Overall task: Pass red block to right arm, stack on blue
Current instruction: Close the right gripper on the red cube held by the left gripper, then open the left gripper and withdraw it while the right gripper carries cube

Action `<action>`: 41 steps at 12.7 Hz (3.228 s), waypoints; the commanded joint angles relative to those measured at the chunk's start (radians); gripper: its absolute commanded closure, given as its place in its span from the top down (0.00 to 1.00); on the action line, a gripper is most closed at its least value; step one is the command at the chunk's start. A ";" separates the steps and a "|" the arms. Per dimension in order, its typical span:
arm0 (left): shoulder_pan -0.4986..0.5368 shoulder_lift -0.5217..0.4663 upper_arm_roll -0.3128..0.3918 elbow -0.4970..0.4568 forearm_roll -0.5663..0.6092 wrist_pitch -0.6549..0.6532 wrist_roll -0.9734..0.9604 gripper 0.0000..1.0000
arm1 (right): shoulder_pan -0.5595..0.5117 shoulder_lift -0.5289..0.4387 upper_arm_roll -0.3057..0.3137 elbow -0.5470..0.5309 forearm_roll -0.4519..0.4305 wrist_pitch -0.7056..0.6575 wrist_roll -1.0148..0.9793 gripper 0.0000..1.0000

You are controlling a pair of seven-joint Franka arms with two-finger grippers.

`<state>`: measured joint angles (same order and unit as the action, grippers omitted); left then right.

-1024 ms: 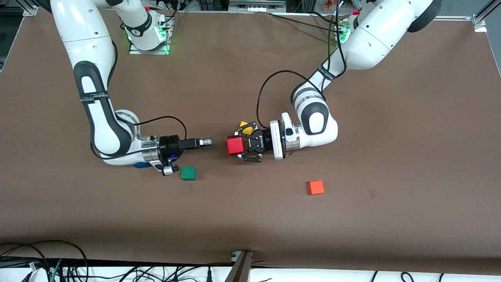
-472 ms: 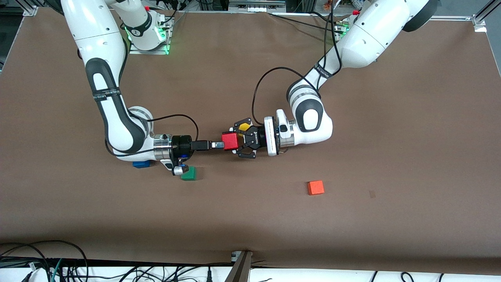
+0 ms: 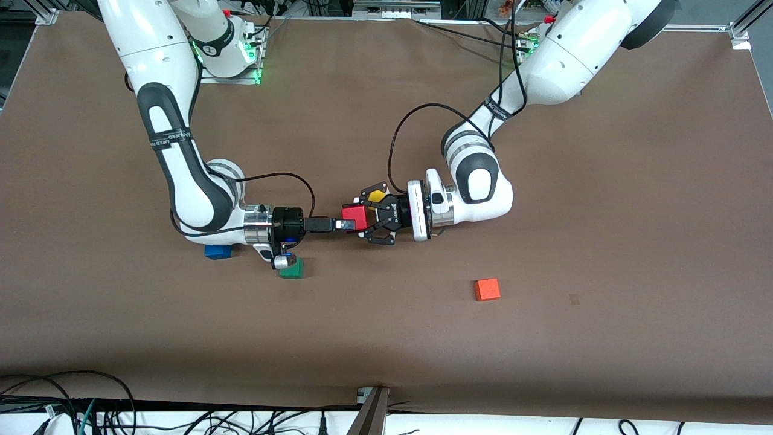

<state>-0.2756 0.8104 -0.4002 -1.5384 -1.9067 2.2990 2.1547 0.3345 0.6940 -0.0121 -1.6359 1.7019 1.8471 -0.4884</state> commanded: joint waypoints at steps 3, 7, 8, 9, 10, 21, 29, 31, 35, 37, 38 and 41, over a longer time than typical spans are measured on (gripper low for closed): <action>-0.016 0.012 0.006 0.023 -0.040 0.007 0.031 0.00 | 0.001 -0.047 0.006 -0.044 0.021 0.024 0.027 0.00; -0.016 0.012 0.006 0.023 -0.040 0.004 0.024 0.11 | 0.001 -0.047 0.006 -0.041 0.021 0.023 0.025 0.00; -0.016 0.012 0.006 0.023 -0.041 0.003 0.024 0.76 | 0.001 -0.047 0.006 -0.039 0.021 0.023 0.027 0.00; -0.014 0.012 0.004 0.018 -0.041 -0.006 0.030 1.00 | 0.001 -0.048 0.006 -0.038 0.018 0.023 0.025 0.00; -0.016 0.012 0.003 0.017 -0.041 -0.009 0.033 1.00 | 0.001 -0.047 0.006 -0.036 0.016 0.023 0.025 0.00; 0.202 -0.007 0.004 0.021 0.275 -0.257 -0.235 1.00 | -0.009 -0.103 -0.118 0.034 -0.431 0.012 0.024 0.00; 0.440 -0.014 0.009 0.148 0.927 -0.550 -0.672 1.00 | -0.009 -0.133 -0.256 0.154 -1.071 0.020 0.025 0.00; 0.472 -0.016 0.011 0.159 1.009 -0.611 -0.746 1.00 | 0.003 -0.149 -0.281 0.154 -1.212 0.066 0.060 0.00; 0.556 -0.066 0.014 0.176 1.251 -0.781 -0.942 1.00 | 0.003 -0.163 -0.284 0.149 -1.435 0.101 0.109 0.00; 0.575 -0.076 0.014 0.246 1.372 -0.918 -1.063 1.00 | 0.024 -0.168 -0.281 0.134 -1.522 0.135 0.193 0.00; 0.579 -0.098 0.014 0.274 1.437 -0.975 -1.135 1.00 | 0.038 -0.171 -0.282 0.120 -1.530 0.147 0.223 0.00; 0.579 -0.152 0.029 0.303 1.604 -1.076 -1.269 1.00 | 0.047 -0.215 -0.282 0.003 -1.561 0.280 0.252 0.00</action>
<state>0.3103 0.6899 -0.3824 -1.2520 -0.3858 1.2754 0.9668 0.3702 0.5410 -0.2860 -1.5221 0.1672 2.0440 -0.2566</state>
